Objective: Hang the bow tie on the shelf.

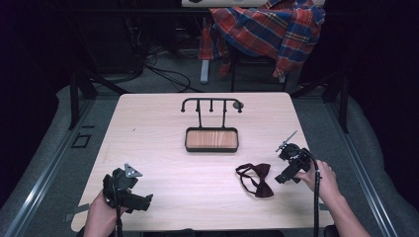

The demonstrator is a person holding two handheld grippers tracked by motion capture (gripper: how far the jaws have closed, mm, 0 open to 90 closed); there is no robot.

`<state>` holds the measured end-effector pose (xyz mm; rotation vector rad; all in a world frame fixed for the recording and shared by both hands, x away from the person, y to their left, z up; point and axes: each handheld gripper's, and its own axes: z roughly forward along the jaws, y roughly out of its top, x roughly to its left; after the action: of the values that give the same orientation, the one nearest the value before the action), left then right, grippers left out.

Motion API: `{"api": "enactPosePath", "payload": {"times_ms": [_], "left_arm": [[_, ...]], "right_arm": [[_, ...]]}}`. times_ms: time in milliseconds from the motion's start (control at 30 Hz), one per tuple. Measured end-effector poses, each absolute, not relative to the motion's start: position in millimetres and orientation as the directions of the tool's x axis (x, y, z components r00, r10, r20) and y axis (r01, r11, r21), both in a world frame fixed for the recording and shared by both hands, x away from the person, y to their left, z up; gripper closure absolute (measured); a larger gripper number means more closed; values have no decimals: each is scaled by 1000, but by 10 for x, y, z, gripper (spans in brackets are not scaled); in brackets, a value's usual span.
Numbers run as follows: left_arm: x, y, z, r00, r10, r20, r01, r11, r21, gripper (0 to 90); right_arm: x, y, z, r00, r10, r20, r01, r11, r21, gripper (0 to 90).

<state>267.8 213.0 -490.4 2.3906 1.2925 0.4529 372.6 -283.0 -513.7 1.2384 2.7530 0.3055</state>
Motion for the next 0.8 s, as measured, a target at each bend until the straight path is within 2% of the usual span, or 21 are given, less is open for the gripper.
{"api": "enactPosePath", "payload": {"times_ms": [67, 267, 400, 433, 533, 800], "left_arm": [[2680, 2128, -4903, 527, 844, 102, 720, -507, 474, 1], [2682, 2133, -4907, 524, 846, 97, 723, -502, 475, 1], [2681, 2133, -4907, 523, 846, 98, 723, -502, 475, 1], [2680, 2132, -4905, 522, 847, 96, 724, -500, 476, 1], [2680, 2128, -4905, 523, 847, 98, 723, -501, 475, 1], [2686, 2125, -4910, 525, 845, 98, 725, -505, 468, 1]], "right_arm": [[3738, -2849, -5118, -676, 736, -25, 718, 666, 202, 1], [3726, -2849, -5099, -662, 749, -29, 724, 649, 234, 1], [3728, -2821, -5056, -681, 731, -42, 708, 672, 216, 1], [3707, -2796, -5048, -675, 736, -51, 704, 662, 257, 1], [3689, -2770, -4998, -678, 733, -59, 691, 663, 287, 1], [3697, -2692, -5000, -695, 718, -45, 676, 673, 299, 1]]}}
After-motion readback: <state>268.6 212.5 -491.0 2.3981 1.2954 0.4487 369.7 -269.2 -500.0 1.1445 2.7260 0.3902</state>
